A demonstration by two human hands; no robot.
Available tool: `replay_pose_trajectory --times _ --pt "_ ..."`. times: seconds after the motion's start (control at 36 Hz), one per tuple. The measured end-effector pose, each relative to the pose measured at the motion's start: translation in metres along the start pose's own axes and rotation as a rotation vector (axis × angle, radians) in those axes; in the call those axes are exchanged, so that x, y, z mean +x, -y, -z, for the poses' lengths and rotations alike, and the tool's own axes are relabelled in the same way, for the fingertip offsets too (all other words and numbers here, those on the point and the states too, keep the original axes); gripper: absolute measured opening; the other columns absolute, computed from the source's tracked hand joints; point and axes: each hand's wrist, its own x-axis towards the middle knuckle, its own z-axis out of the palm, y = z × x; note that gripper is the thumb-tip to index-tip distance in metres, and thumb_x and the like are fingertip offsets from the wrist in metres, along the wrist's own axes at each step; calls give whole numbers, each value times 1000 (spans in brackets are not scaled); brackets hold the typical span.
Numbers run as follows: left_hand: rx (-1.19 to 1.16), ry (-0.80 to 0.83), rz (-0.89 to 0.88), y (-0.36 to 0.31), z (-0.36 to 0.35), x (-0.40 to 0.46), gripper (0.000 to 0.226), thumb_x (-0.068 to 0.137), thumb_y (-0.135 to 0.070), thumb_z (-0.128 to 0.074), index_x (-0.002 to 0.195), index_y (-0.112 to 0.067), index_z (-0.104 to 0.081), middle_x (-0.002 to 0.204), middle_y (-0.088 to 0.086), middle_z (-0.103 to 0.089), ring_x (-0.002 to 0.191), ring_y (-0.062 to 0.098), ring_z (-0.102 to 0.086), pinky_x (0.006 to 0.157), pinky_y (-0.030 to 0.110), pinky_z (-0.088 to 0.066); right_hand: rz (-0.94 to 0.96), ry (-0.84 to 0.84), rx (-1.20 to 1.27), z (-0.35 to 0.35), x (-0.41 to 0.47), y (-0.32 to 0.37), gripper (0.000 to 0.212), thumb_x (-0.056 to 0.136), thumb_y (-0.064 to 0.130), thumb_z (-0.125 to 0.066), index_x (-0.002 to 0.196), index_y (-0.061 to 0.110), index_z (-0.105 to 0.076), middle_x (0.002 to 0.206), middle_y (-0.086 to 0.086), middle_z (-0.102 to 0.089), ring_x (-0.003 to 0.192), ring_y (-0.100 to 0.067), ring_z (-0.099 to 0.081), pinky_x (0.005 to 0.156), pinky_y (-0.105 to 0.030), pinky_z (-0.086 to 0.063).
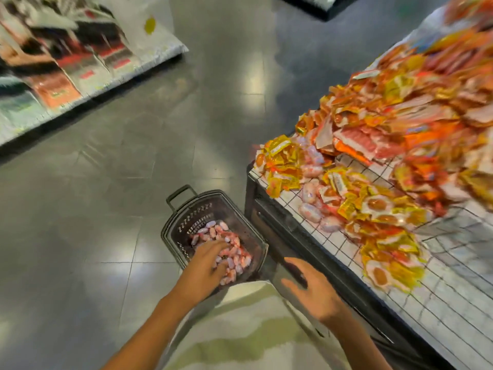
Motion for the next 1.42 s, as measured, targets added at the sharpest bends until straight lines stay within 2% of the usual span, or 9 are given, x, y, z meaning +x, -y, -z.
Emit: replay_pose_trajectory --times 0.11,0.22,0.36,0.58,0.92,1.06,1.19,1.33,1.42 --pt "-30 32 8 -51 -41 2 44 98 -10 -60 141 -12 -52 144 -5 -43 136 12 -38 116 20 -25 -14 -60 -36 39 -35 -50 50 96 54 -58 143 48 -41 146 29 -42 131 6 -41 110 -21 -36" --pt "-22 28 -95 -102 -82 4 38 95 -4 -63 130 -18 -57 132 -9 -51 126 15 -50 104 3 -24 -22 -149 -26 70 -73 -97 53 97 55 -55 146 48 -38 148 33 -35 139 6 -34 114 -16 -28" --pt "16 140 -121 -146 -123 13 39 100 -24 -57 138 -31 -50 149 -10 -44 141 9 -36 120 36 -30 -50 -218 10 97 -117 -149 53 97 55 -56 146 52 -36 148 37 -34 138 10 -34 111 -16 -32" --pt "118 222 -313 -201 -150 43 44 100 -25 -58 143 -27 -50 153 -9 -41 147 11 -30 122 36 -27 -199 -376 196 117 -153 -202 50 96 51 -60 141 51 -41 148 27 -42 140 0 -37 113 -24 -35" --pt "234 156 -565 -226 -145 100 59 97 -17 -61 150 -31 -39 165 -11 -17 155 18 -4 123 41 -14 -353 -548 931 135 -81 -172 57 88 21 -79 128 44 -45 143 11 -50 115 3 -55 83 -15 -50" --pt "206 138 -618 -228 -138 126 66 93 -10 -65 151 -24 -38 165 -2 -19 155 26 -4 122 49 -15 -474 -711 1252 138 -48 -156 92 74 19 -89 147 22 -33 123 4 -64 110 -12 -67 85 -30 -56" --pt "248 193 -624 -221 -137 146 58 96 -34 -43 152 -18 -38 164 2 -24 154 32 -9 122 55 -21 -491 -658 1488 147 -24 -135 69 63 36 -88 125 14 -67 110 -4 -78 99 -17 -75 74 -27 -54" --pt "293 248 -643 -211 -142 160 72 89 -19 -67 154 -19 -34 164 3 -25 154 34 -8 119 62 -23 -630 -743 1419 145 -3 -123 75 62 51 -90 129 30 -64 122 0 -73 118 -24 -64 110 -51 -45" --pt "293 264 -652 -205 -142 164 79 87 -19 -71 155 -23 -31 165 -2 -22 154 31 -7 120 60 -22 -632 -854 1460 142 7 -119 62 67 44 -90 123 32 -67 113 -2 -76 108 -25 -71 93 -48 -57"
